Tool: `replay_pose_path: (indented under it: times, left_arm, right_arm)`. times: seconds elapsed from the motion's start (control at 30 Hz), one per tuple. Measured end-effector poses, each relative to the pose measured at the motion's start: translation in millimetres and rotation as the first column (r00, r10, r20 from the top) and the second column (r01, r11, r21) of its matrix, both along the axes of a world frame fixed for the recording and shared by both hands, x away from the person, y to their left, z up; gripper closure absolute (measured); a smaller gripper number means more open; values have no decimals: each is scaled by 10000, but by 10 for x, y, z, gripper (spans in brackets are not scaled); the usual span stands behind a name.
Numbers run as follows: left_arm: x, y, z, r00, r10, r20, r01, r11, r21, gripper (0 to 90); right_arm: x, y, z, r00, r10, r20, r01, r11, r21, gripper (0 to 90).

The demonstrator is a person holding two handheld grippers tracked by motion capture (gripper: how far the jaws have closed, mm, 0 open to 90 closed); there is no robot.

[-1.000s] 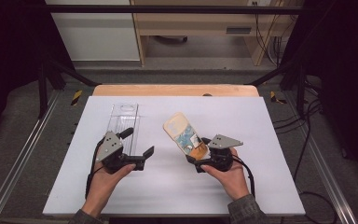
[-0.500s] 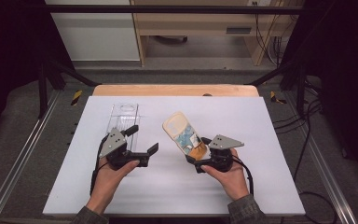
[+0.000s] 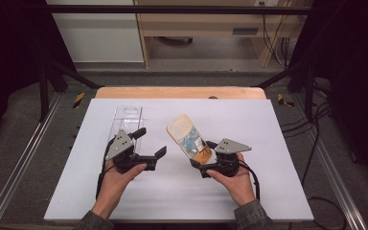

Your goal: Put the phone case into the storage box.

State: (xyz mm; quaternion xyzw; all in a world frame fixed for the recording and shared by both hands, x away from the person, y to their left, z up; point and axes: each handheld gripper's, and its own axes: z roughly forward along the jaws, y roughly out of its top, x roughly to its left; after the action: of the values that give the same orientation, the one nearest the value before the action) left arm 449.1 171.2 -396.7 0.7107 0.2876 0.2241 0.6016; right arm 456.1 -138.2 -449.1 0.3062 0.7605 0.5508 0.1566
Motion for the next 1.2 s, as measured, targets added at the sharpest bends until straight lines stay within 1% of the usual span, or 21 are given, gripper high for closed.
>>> replay_pose_path:
  times: [0.07, 0.27, 0.33, 0.57, 0.63, 0.67, 0.7, 0.73, 0.8, 0.83, 0.9, 0.97, 1.03, 1.1, 1.2]
  left_arm:
    - [7, -13, -5, 9999, -87, -61, 86, 9999, -67, 32]
    - [16, -54, -18, 9999, -149, -44, 150, 9999, 18, 43]
    - [25, -62, -27, 9999, -154, -54, 153, 9999, -21, 49]
    - [57, -84, -55, 9994, -212, -275, 206, 9996, -215, 67]
    - [66, -94, -64, 9990, -266, -363, 255, 9992, -297, 92]
    - [71, -99, -68, 9987, -322, -406, 307, 9988, -374, 124]
    - [75, -107, -70, 9983, -378, -440, 360, 9985, -422, 124]
    - [81, -125, -78, 9977, -469, -482, 449, 9981, -417, 156]
    - [85, -133, -83, 9974, -511, -516, 488, 9978, -446, 168]
    - [91, -137, -87, 9969, -553, -567, 525, 9974, -493, 201]
    - [102, -144, -92, 9955, -647, -686, 604, 9962, -627, 212]
    - [119, -150, -99, 9933, -765, -864, 696, 9943, -804, 257]
    - [123, -151, -101, 9929, -784, -896, 707, 9938, -863, 269]
    - [129, -152, -104, 9923, -825, -927, 739, 9929, -930, 306]
    - [132, -153, -108, 9913, -888, -976, 799, 9926, -919, 339]
  right_arm:
    - [-1, 2, 1, 10000, 6, 7, -6, 10000, 4, 120]
    - [-7, 21, 4, 10000, 64, 19, -64, 10000, 58, 120]
    - [-10, 25, 8, 10000, 90, 39, -91, 9999, 71, 120]
    - [-20, 42, 15, 9999, 159, 48, -160, 9998, 98, 120]
    - [-23, 50, 15, 9998, 182, 64, -182, 9998, 89, 120]
    - [-25, 60, 14, 9997, 228, 87, -229, 9997, 77, 120]
    - [-25, 60, 14, 9997, 228, 87, -229, 9997, 77, 120]
    - [-28, 73, 12, 9996, 252, 97, -252, 9997, 46, 120]
    - [-30, 79, 11, 9996, 274, 103, -274, 9996, 27, 120]
    - [-32, 88, 9, 9995, 292, 101, -293, 9996, 7, 120]
    - [-32, 91, 8, 9995, 302, 114, -301, 9995, -8, 120]
    - [-35, 101, 4, 9995, 302, 135, -301, 9995, -79, 119]
    - [-35, 105, 2, 9994, 305, 149, -304, 9995, -110, 120]
    - [-38, 114, -2, 9994, 306, 174, -303, 9994, -163, 119]
    - [-42, 133, -7, 9993, 331, 195, -327, 9993, -172, 119]
